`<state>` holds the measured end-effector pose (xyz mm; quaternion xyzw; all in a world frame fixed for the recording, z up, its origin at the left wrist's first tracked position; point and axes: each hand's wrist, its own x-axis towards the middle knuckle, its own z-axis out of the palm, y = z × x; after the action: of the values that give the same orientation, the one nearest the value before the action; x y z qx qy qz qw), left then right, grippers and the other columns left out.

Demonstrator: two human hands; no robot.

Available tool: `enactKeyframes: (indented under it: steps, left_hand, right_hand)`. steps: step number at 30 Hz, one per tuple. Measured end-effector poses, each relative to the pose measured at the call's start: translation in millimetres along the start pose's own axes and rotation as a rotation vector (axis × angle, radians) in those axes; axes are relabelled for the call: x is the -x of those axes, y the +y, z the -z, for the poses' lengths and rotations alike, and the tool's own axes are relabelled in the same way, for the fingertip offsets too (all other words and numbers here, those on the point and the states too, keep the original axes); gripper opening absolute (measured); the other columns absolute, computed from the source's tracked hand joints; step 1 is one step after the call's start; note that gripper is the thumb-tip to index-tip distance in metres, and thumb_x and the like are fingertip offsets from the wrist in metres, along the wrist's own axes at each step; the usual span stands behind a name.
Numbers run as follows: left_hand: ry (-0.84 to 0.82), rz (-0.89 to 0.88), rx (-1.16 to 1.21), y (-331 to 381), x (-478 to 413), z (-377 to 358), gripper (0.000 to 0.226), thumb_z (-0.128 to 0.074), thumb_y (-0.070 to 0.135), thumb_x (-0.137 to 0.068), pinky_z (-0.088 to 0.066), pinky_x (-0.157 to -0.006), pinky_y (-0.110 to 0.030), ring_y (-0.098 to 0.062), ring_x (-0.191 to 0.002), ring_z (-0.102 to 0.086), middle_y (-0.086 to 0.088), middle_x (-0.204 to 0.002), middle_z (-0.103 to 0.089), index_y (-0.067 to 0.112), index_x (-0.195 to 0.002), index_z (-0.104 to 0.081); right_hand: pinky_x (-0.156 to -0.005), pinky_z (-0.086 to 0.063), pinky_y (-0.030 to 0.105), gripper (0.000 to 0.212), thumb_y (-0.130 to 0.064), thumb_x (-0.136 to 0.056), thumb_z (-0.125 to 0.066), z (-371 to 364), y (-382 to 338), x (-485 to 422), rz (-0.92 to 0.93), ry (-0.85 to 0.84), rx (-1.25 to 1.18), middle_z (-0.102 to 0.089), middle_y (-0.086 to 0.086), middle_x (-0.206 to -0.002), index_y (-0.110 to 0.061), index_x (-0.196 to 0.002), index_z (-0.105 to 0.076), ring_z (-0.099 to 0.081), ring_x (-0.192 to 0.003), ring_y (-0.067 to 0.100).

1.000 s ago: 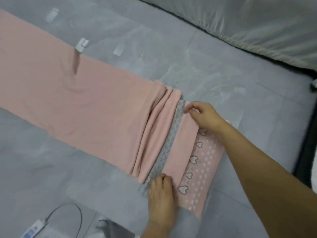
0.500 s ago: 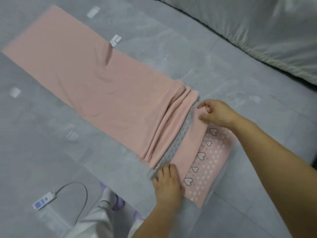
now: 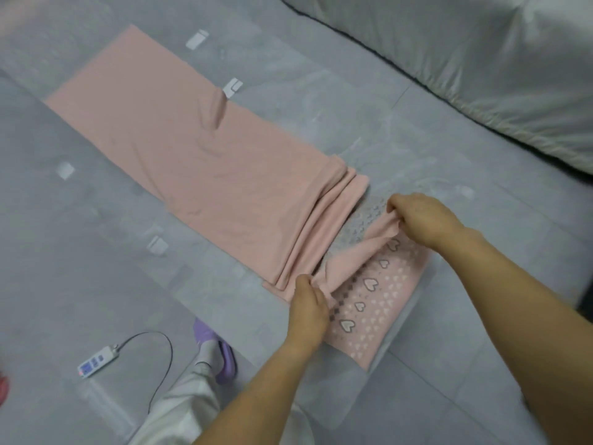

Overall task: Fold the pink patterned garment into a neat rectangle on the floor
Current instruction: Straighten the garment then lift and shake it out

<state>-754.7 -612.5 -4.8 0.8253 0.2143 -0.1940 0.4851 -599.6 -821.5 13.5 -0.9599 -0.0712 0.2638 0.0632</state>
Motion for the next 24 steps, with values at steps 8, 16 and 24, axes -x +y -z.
enactKeyframes:
  steps: [8,16,24]
  left_hand:
    - [-0.026,-0.19,-0.192,74.0,51.3,68.4,0.02,-0.051,0.007,-0.08,-0.031,-0.063,-0.028,-0.033,-0.088,-0.057,-0.015,-0.094,-0.06,0.007,-0.099,-0.049]
    - [0.026,-0.244,-0.127,138.9,90.2,132.4,0.037,-0.06,0.039,-0.082,-0.025,-0.053,-0.032,-0.026,-0.062,-0.041,-0.005,-0.058,-0.041,0.018,-0.063,-0.036]
    - [-0.182,-0.298,-0.461,180.8,110.5,189.8,0.019,-0.045,0.001,-0.066,-0.046,-0.059,-0.032,-0.036,-0.071,-0.061,-0.019,-0.064,-0.063,0.011,-0.051,-0.045]
  right_hand:
    - [-0.077,-0.043,0.039,0.021,-0.003,-0.073,-0.058,55.1,5.8,86.7,-0.123,0.327,-0.142,-0.067,0.021,-0.094,-0.009,-0.091,-0.065,-0.056,-0.093,0.039]
    - [-0.051,-0.039,0.008,0.015,0.0,-0.085,-0.056,130.8,13.6,154.4,-0.315,0.444,-0.724,-0.061,0.015,-0.09,0.001,-0.096,-0.067,-0.065,-0.069,0.021]
    - [-0.064,-0.045,0.03,0.02,-0.009,-0.074,-0.072,176.6,0.9,200.3,-0.269,0.458,-0.678,-0.067,0.01,-0.08,-0.027,-0.072,-0.062,-0.058,-0.074,0.025]
